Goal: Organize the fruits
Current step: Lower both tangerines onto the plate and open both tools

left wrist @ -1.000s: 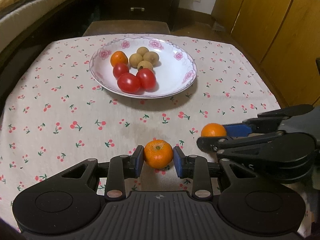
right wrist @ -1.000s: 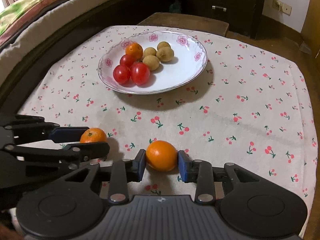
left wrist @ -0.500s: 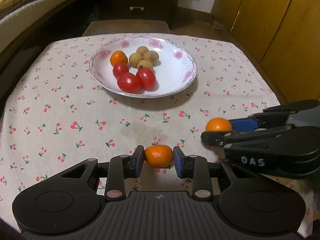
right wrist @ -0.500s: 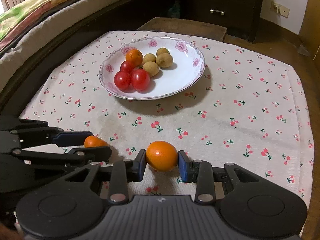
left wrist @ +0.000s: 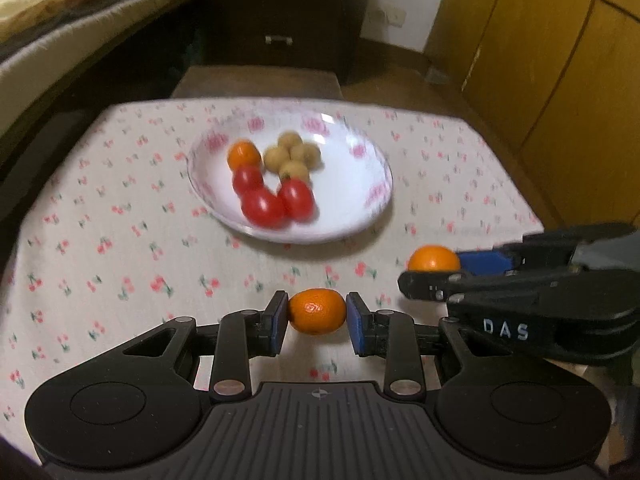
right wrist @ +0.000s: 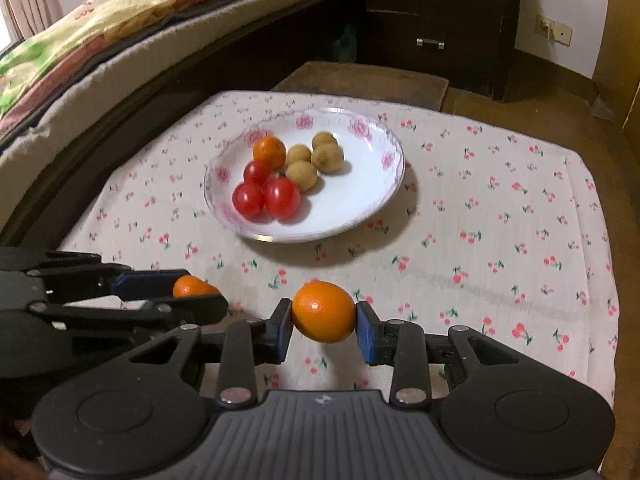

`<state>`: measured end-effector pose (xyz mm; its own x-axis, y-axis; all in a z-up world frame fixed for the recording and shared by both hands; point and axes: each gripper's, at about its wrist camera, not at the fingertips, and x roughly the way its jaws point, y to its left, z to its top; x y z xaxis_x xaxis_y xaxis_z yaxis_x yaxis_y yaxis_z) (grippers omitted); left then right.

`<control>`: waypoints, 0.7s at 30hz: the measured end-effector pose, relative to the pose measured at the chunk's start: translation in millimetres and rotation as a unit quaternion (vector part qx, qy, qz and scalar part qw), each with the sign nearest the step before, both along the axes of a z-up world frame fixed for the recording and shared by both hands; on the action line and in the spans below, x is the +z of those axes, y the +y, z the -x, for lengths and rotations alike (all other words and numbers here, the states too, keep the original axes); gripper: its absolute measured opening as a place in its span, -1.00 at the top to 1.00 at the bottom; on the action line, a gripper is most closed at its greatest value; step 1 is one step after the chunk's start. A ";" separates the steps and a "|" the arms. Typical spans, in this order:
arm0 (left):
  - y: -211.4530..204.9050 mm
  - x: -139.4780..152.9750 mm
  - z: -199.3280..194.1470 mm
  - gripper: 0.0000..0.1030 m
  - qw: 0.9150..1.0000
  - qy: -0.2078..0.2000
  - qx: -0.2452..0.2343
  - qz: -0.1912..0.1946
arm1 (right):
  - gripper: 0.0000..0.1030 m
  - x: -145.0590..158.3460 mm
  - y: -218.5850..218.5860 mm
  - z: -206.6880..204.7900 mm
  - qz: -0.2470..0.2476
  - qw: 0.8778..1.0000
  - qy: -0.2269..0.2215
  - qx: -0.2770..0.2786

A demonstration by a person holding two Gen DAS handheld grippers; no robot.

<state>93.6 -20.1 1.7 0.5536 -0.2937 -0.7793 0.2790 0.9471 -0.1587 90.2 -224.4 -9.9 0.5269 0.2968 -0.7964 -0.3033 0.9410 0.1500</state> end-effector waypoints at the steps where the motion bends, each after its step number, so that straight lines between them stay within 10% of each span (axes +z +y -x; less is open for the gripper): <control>1: 1.1 3.4 -3.1 0.24 1.000 -0.003 0.004 0.003 | 0.34 2.4 0.2 -2.3 -0.002 1.000 -0.003 -0.001; 21: 5.2 0.9 -64.3 0.24 0.999 -0.009 0.042 -0.001 | 0.33 7.0 14.4 -71.4 -0.020 0.999 -0.022 -0.011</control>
